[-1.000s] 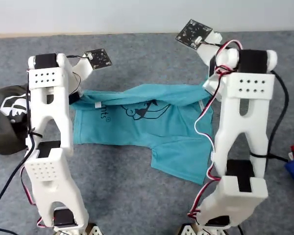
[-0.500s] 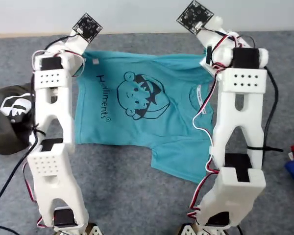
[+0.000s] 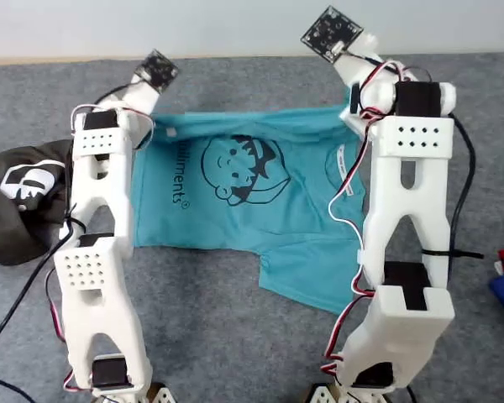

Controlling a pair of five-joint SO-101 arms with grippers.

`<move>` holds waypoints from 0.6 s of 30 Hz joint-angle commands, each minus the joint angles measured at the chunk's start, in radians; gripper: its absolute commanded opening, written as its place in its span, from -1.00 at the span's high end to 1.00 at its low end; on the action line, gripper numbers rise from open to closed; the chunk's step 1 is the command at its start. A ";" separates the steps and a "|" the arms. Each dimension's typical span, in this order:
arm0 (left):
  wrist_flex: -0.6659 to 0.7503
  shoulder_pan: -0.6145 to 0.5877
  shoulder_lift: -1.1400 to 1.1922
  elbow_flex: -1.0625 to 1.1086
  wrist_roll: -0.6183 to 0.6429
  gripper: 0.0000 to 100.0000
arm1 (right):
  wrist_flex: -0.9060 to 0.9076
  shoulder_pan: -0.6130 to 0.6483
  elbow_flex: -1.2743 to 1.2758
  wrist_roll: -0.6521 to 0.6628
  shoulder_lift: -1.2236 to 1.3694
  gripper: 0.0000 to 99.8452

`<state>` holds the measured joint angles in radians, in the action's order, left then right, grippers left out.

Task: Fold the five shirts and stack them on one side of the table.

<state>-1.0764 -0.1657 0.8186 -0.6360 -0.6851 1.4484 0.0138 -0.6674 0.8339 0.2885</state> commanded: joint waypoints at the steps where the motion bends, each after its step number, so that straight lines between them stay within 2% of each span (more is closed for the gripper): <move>1: -0.196 0.017 -0.110 -0.039 -0.143 1.00 | 0.090 -0.001 -0.011 0.015 -0.019 0.98; 9: -0.491 0.015 -0.166 -0.039 -0.362 1.00 | 0.338 0.001 -0.012 0.071 -0.044 0.98; 13: -0.634 0.015 -0.178 -0.039 -0.466 1.00 | 0.349 -0.019 -0.003 0.072 -0.074 0.98; 18: -0.655 0.000 -0.169 -0.035 -0.499 1.00 | 0.351 -0.025 0.166 0.072 -0.134 0.98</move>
<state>-1.7085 -0.1473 0.7173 -0.6360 -1.1653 1.7538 0.0077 -0.5785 0.8968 0.2470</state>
